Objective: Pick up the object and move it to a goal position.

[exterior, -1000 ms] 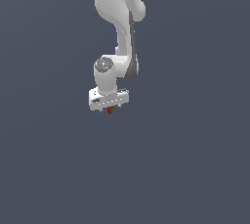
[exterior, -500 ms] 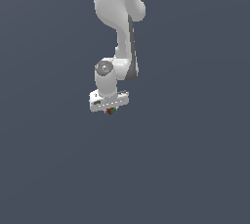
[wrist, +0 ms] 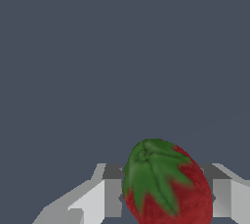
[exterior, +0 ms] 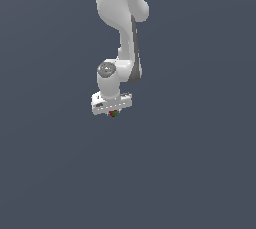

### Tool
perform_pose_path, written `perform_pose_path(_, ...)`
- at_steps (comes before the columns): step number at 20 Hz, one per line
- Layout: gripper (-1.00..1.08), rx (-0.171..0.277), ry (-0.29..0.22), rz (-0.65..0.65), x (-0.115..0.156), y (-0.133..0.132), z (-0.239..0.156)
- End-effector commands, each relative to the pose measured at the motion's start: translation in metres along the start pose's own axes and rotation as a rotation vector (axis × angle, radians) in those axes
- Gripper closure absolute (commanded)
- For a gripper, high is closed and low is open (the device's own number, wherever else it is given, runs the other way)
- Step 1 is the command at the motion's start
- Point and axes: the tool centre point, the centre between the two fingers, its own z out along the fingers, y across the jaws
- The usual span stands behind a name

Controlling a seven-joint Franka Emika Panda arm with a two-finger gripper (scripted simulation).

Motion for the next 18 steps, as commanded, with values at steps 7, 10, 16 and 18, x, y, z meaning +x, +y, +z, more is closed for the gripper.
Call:
perform_pose_path(7, 1.08, 0.0, 0.0, 0.0, 0.02, 0.004, -0.013)
perform_pose_path(10, 1.08, 0.0, 0.0, 0.0, 0.034, 0.007, -0.022)
perform_pose_path(16, 1.08, 0.0, 0.0, 0.0, 0.069, 0.015, -0.045)
perform_pose_path(18, 1.08, 0.0, 0.0, 0.0, 0.083, 0.018, -0.054)
